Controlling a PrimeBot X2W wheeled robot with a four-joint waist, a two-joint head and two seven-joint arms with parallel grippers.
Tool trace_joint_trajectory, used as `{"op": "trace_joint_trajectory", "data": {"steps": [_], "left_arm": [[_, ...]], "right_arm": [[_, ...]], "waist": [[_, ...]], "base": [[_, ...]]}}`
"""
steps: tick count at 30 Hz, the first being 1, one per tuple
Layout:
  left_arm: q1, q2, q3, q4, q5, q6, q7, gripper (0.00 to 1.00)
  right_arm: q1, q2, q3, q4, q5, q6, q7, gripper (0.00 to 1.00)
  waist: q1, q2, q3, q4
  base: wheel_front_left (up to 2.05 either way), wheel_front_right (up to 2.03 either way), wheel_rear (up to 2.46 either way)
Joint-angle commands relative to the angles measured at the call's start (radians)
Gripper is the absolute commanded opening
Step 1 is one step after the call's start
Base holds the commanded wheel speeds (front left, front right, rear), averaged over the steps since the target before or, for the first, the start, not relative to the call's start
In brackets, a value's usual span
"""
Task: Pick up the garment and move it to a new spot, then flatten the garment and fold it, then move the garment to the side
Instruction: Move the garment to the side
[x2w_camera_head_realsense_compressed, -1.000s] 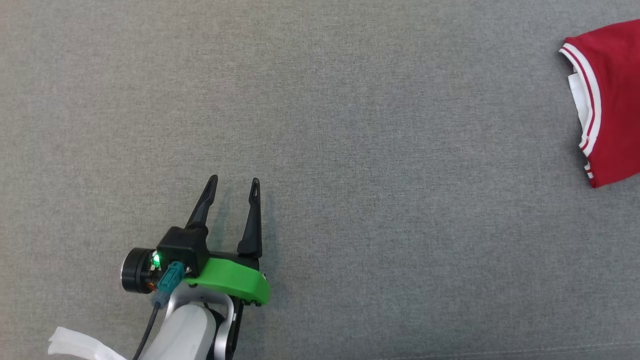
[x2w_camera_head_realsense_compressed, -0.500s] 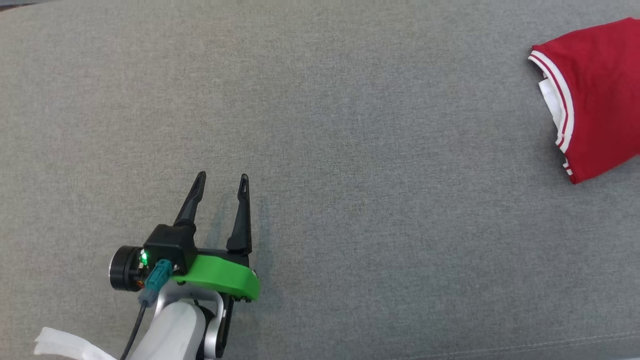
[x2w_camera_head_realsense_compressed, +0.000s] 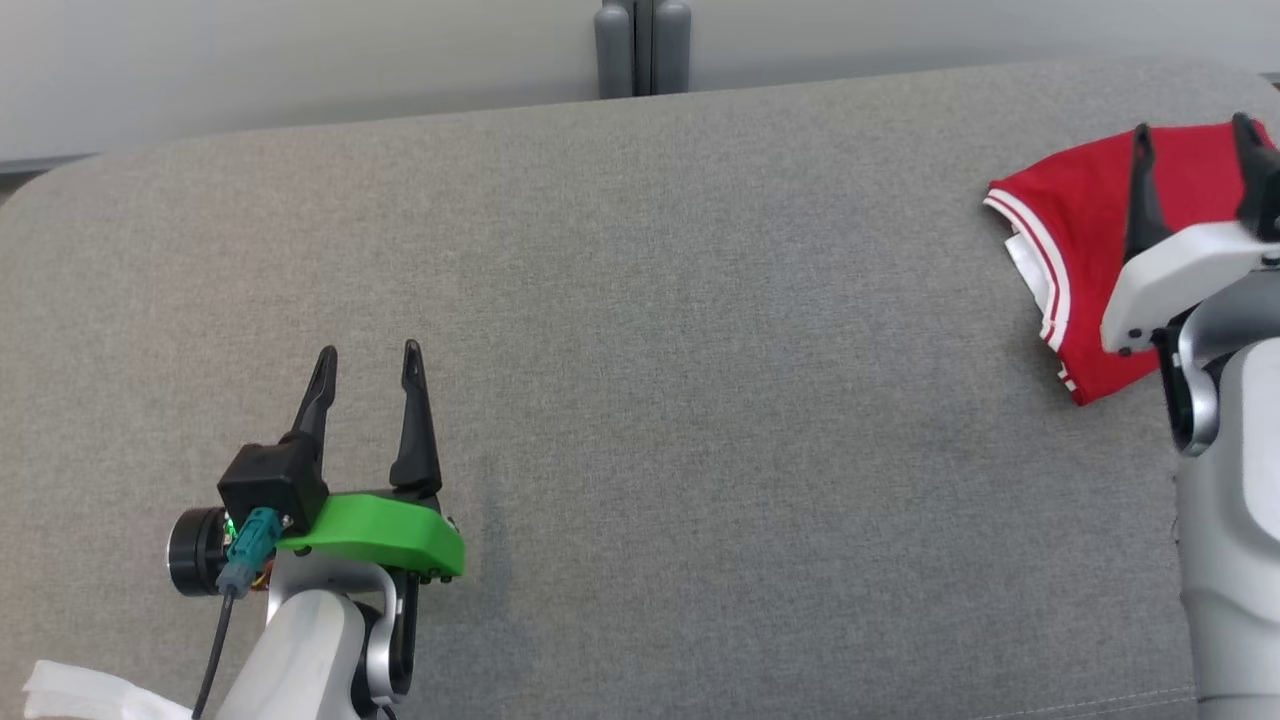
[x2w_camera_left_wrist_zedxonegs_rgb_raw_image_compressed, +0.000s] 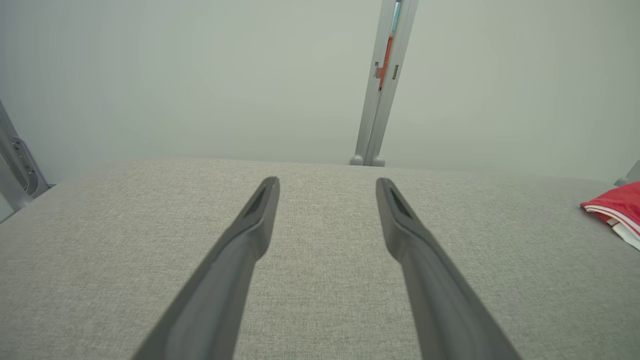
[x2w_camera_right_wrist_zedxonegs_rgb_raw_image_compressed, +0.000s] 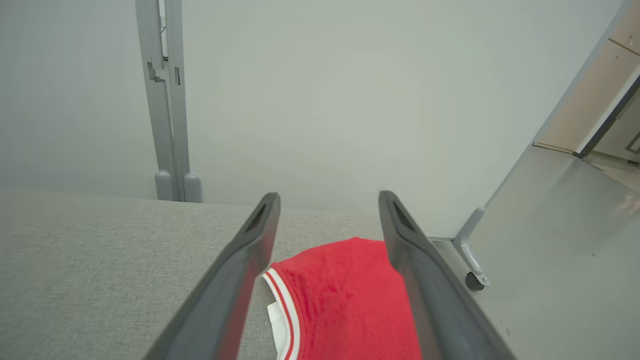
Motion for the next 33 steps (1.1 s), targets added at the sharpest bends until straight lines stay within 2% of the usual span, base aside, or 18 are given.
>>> {"op": "trace_joint_trajectory", "data": {"steps": [1,9,15,22,26,33], "left_arm": [[0.024,-0.003,0.01,0.014,-0.007,0.0,-0.01,1.0],[0.09,-0.03,0.03,0.061,-0.012,-0.022,-0.017,1.0],[0.142,-0.061,0.054,0.053,0.015,-0.043,-0.017,1.0],[0.179,-0.084,0.063,0.07,0.044,-0.068,-0.017,1.0],[0.2,-0.094,0.071,0.08,0.05,-0.067,-0.017,1.0],[0.207,-0.106,0.079,0.096,0.062,-0.069,-0.017,1.0]], "right_arm": [[0.044,0.009,0.015,0.02,0.034,-0.002,-0.025,1.0],[0.191,0.06,0.142,0.045,0.145,-0.002,-0.137,1.0],[0.307,0.11,0.153,0.006,0.174,-0.002,-0.198,1.0],[0.433,0.116,0.207,-0.041,0.275,-0.002,-0.239,1.0],[0.485,0.115,0.228,-0.048,0.329,-0.002,-0.259,1.0],[0.512,0.115,0.261,-0.046,0.332,-0.002,-0.281,1.0]], "waist": [[0.0,0.0,-0.07,-0.006],[0.0,0.0,-0.135,0.012],[0.0,0.0,-0.159,0.038],[0.0,0.0,-0.172,0.065],[0.0,0.0,-0.176,0.073],[0.0,0.0,-0.179,0.075]], "base": [[0.0,0.0,0.0],[0.0,0.0,0.0],[0.0,0.0,0.0],[0.0,0.0,0.0],[0.0,0.0,0.0],[0.0,0.0,0.0]]}}
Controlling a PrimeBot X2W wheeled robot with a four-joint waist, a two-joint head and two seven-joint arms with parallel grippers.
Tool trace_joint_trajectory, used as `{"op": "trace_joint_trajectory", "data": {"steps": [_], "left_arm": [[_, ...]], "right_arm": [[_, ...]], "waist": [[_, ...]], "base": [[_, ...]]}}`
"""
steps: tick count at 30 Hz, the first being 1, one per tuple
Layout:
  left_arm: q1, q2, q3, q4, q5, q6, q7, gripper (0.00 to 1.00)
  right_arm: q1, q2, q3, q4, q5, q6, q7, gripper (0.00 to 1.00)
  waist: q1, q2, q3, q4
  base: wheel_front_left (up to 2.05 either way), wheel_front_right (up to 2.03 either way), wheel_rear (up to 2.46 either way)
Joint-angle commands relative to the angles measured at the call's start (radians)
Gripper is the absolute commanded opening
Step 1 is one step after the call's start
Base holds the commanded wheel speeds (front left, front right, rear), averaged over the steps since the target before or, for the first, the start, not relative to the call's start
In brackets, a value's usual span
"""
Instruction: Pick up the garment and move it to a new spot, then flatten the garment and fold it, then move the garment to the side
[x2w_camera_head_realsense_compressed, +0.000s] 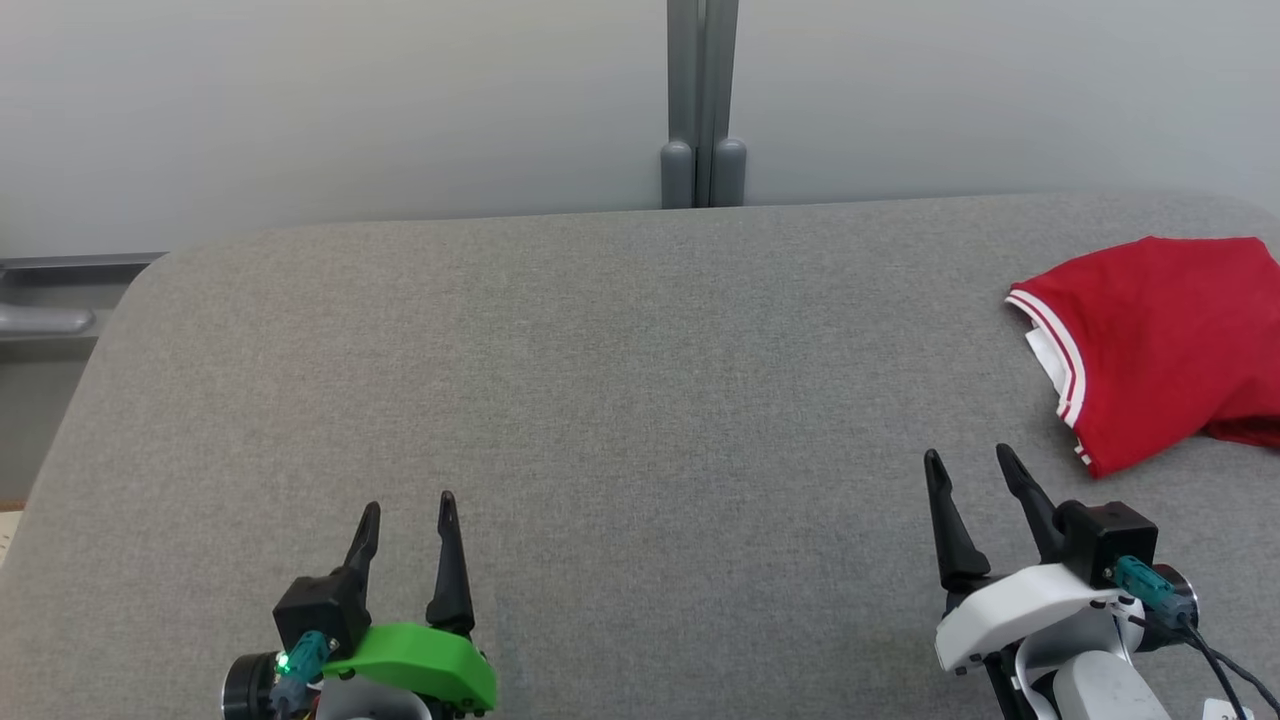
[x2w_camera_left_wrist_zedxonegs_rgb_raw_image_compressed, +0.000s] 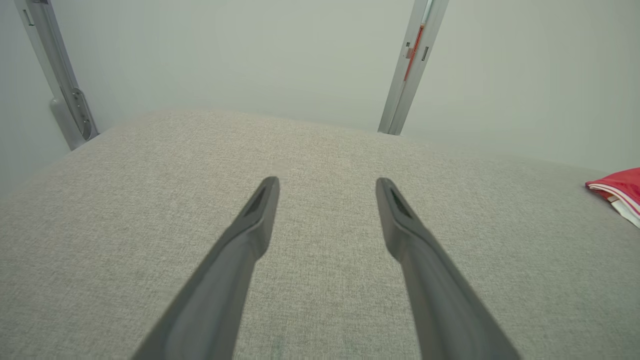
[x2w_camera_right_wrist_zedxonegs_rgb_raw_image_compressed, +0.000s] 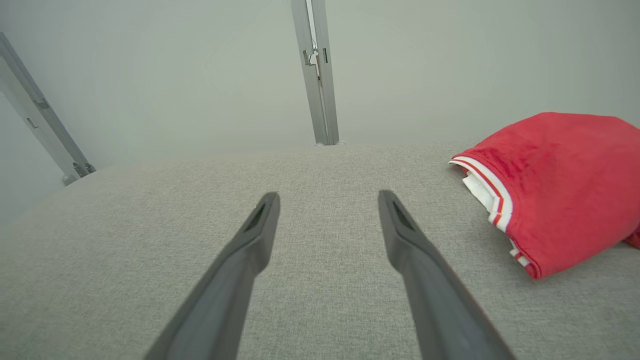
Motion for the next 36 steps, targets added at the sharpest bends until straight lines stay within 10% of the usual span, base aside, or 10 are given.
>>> {"op": "trace_joint_trajectory", "data": {"steps": [1,27,28,36], "left_arm": [[0.005,-0.003,0.003,0.006,0.007,-0.003,-0.003,1.0],[-0.01,-0.012,0.016,0.037,0.01,-0.027,-0.003,1.0],[-0.002,-0.014,0.013,0.036,0.005,-0.023,0.001,0.0],[0.016,-0.015,0.028,0.065,-0.061,-0.035,0.026,0.0]], "right_arm": [[0.012,-0.005,-0.002,0.001,-0.006,-0.002,-0.007,1.0],[0.003,-0.004,0.011,0.009,-0.011,-0.002,0.01,1.0],[-0.001,0.0,0.01,0.011,-0.012,0.0,0.01,0.0],[0.017,0.004,-0.003,0.046,0.066,0.0,0.033,0.0]], "waist": [[0.0,0.0,-0.001,0.001],[0.0,0.0,-0.002,-0.002],[0.0,0.0,-0.002,-0.002],[0.0,0.0,-0.001,-0.002]], "base": [[0.0,0.0,0.0],[0.0,0.0,0.0],[0.0,0.0,0.0],[0.0,0.0,0.0]]}}
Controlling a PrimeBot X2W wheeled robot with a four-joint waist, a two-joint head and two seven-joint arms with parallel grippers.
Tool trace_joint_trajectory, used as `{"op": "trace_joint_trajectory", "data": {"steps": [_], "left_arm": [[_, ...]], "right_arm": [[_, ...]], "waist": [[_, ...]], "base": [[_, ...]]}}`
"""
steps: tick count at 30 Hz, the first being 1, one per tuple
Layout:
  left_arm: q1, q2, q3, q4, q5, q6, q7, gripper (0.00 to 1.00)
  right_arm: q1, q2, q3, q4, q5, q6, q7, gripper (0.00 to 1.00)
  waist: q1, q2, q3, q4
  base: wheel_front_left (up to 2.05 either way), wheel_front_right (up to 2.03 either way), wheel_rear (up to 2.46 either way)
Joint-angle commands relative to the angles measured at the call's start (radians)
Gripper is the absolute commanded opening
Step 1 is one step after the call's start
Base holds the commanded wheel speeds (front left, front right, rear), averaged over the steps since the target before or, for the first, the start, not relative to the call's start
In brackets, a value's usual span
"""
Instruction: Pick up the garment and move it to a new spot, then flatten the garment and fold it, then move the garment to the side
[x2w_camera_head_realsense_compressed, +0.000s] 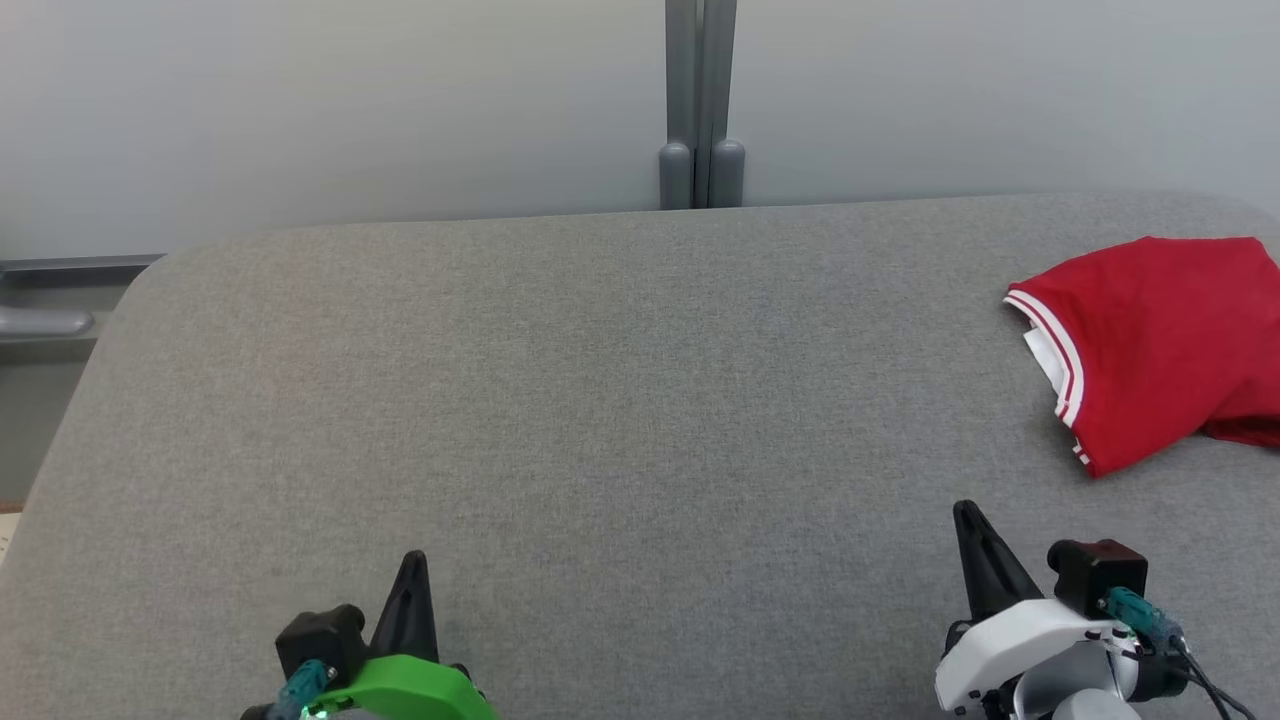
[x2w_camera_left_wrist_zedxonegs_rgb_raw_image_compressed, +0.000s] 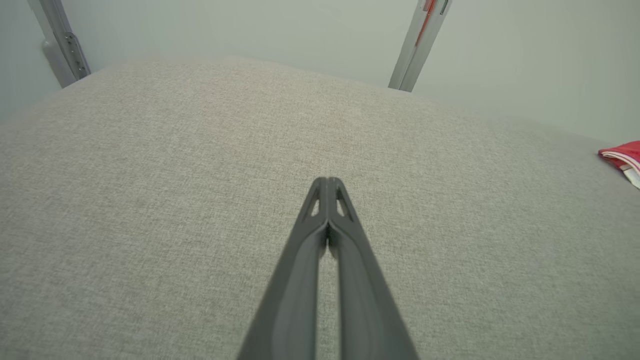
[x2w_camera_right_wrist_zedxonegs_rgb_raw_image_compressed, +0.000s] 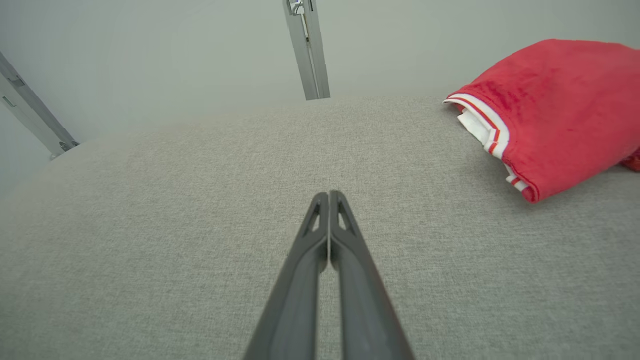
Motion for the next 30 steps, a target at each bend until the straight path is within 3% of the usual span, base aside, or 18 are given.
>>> {"op": "trace_joint_trajectory", "data": {"steps": [1,30], "left_arm": [[-0.016,0.0,0.018,-0.021,-0.043,-0.009,0.01,0.0],[-0.037,0.0,0.142,-0.078,-0.457,-0.085,0.132,0.0]], "right_arm": [[-0.021,-0.001,-0.009,-0.018,0.048,0.0,0.009,0.0],[-0.038,-0.004,-0.06,-0.064,0.531,0.0,0.116,0.0]], "waist": [[0.0,0.0,0.0,0.0],[0.0,0.0,0.006,-0.004]], "base": [[0.0,0.0,0.0],[0.0,0.0,0.0]]}}
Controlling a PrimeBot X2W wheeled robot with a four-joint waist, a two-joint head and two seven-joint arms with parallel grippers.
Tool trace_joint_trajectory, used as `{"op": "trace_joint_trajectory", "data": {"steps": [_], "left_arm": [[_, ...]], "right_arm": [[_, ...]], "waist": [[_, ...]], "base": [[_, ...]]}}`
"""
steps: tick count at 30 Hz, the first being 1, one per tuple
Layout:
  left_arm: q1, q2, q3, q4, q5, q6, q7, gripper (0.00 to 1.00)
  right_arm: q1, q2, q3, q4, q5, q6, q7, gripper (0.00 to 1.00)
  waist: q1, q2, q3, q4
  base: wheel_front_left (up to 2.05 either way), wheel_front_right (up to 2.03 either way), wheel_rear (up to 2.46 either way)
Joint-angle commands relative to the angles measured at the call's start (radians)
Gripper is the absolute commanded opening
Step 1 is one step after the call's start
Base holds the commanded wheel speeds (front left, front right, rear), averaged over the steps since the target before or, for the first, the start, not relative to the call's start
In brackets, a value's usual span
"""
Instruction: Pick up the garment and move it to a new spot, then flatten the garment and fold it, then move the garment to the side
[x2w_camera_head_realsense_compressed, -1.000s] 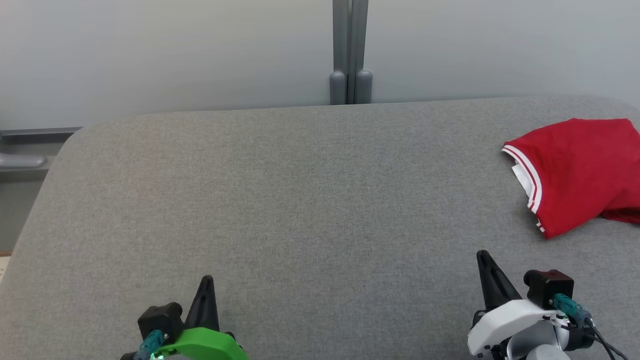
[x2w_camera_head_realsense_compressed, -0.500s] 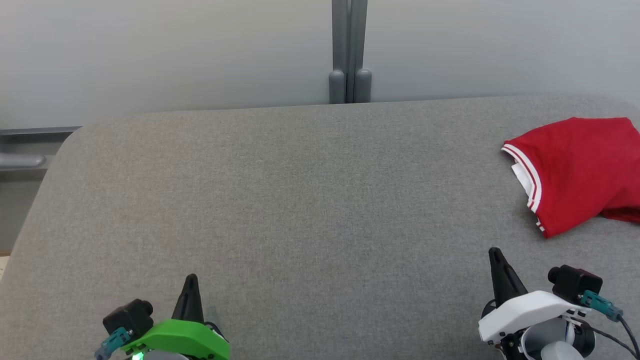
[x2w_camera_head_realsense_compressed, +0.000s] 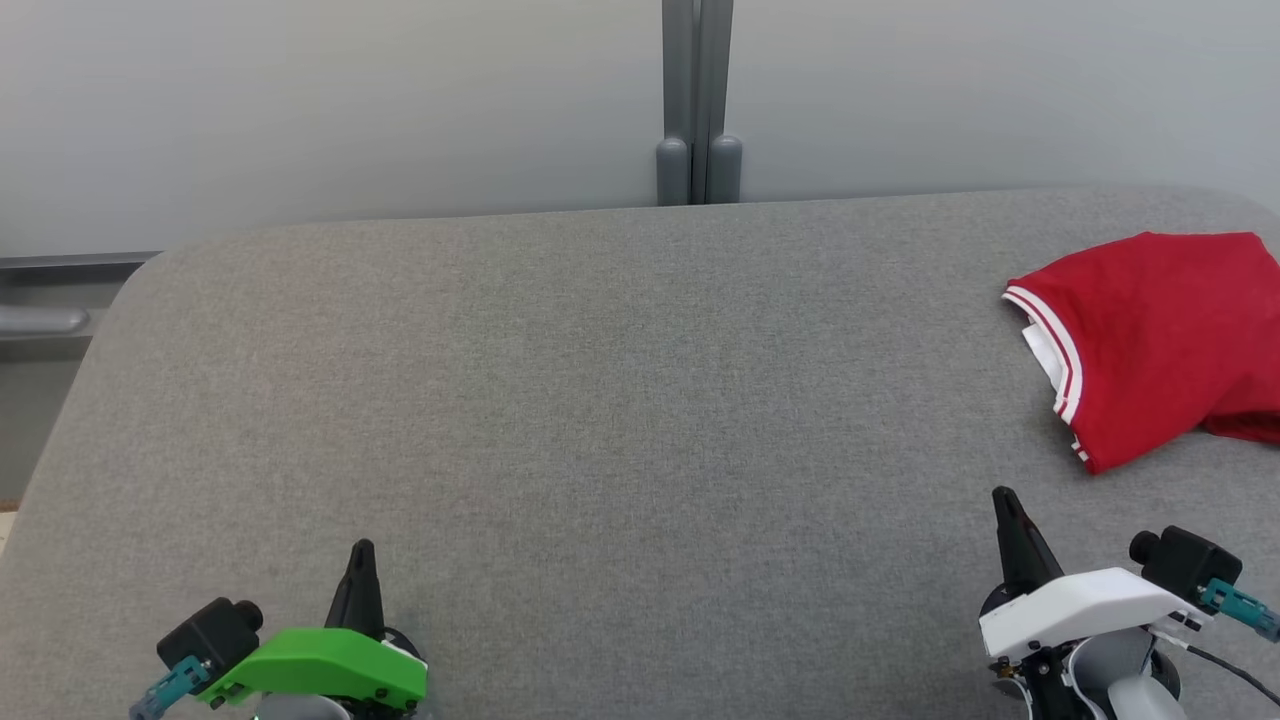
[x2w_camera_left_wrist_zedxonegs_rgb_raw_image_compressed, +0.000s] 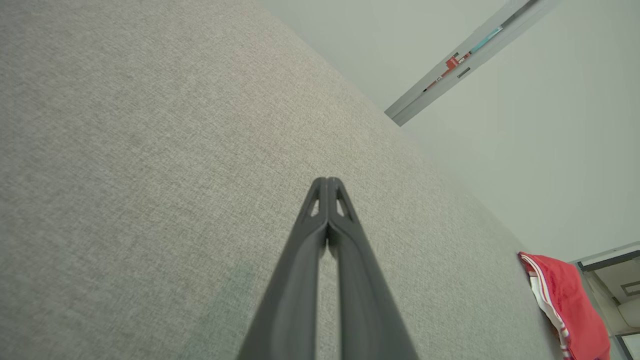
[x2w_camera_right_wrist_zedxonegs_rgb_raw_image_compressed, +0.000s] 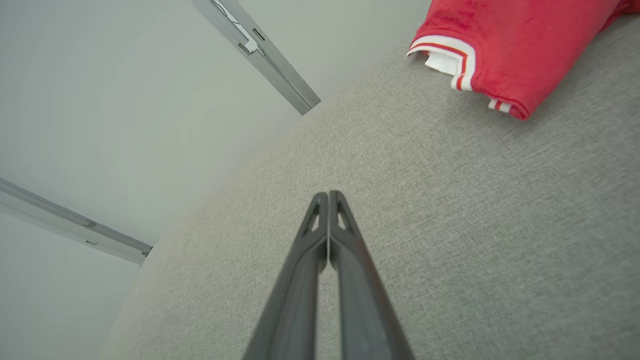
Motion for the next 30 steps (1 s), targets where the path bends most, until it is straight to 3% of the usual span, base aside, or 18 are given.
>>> {"op": "trace_joint_trajectory", "data": {"steps": [1,30], "left_arm": [[-0.032,0.001,0.015,-0.019,-0.034,-0.009,0.008,0.0],[-0.046,0.0,0.107,-0.059,-0.338,-0.066,0.1,0.0]], "right_arm": [[-0.03,-0.003,-0.006,-0.019,0.037,0.0,0.007,0.0],[-0.044,-0.006,-0.046,-0.049,0.391,-0.001,0.088,0.0]], "waist": [[0.0,0.0,0.0,0.0],[0.0,0.0,0.006,-0.004]], "base": [[0.0,0.0,0.0],[0.0,0.0,0.0]]}}
